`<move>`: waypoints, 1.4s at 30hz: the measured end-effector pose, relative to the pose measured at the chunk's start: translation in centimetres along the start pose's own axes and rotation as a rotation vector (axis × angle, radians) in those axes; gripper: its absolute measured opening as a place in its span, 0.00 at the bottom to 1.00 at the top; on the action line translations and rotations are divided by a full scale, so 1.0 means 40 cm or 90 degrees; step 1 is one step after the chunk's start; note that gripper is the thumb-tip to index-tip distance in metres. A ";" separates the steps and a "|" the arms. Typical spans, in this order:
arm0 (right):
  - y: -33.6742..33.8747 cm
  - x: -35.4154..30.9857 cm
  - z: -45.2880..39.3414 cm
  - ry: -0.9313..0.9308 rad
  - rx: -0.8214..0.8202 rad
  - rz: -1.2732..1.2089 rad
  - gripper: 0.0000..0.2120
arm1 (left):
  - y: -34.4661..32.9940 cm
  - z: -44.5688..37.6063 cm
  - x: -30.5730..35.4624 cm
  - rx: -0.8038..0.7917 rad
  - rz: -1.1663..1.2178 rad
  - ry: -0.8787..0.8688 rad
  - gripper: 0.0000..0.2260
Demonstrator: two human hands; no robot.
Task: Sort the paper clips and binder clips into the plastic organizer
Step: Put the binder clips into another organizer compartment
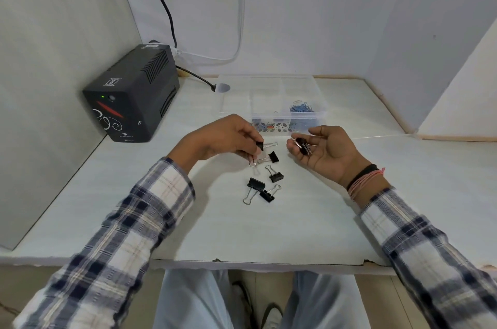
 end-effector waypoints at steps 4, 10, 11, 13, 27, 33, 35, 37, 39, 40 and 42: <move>-0.027 -0.032 0.005 0.027 0.016 0.024 0.18 | 0.027 0.005 0.031 0.024 0.147 -0.023 0.13; -0.116 -0.118 -0.029 0.071 0.014 0.035 0.18 | 0.088 -0.065 0.093 0.186 0.228 -0.037 0.09; -0.131 -0.135 -0.043 0.079 0.024 0.035 0.19 | 0.101 -0.086 0.104 0.211 0.223 -0.029 0.09; -0.161 -0.160 -0.075 0.087 0.034 0.034 0.22 | 0.118 -0.127 0.130 0.238 0.195 -0.008 0.08; -0.176 -0.202 -0.060 0.091 -0.057 0.429 0.12 | 0.146 -0.095 0.118 0.199 0.101 -0.022 0.07; -0.112 -0.080 -0.027 -0.093 -0.139 1.006 0.25 | -0.006 0.006 0.043 -0.241 -0.334 0.263 0.24; -0.104 -0.039 -0.026 -0.169 -0.156 1.126 0.37 | -0.050 0.014 0.015 -0.259 -0.394 0.311 0.30; -0.103 -0.013 -0.033 -0.184 -0.156 1.234 0.44 | -0.069 0.001 -0.007 -0.229 -0.429 0.308 0.31; -0.104 -0.006 -0.044 -0.133 -0.149 1.246 0.41 | -0.065 -0.011 -0.010 -0.181 -0.441 0.281 0.29; -0.102 -0.009 -0.050 -0.098 -0.143 1.232 0.36 | -0.056 -0.015 -0.009 -0.151 -0.436 0.265 0.27; -0.091 -0.025 -0.057 -0.041 -0.128 1.219 0.27 | -0.038 -0.012 -0.002 -0.092 -0.428 0.240 0.22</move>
Point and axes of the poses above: each hand's wrist, its own z-axis away from the middle knuckle, its own y-axis out of the back of the hand, x = y × z, the point moved 5 cm from there along -z, towards the middle knuckle, and after that the axes turned 11 degrees about -x, right-handed, at the moved point
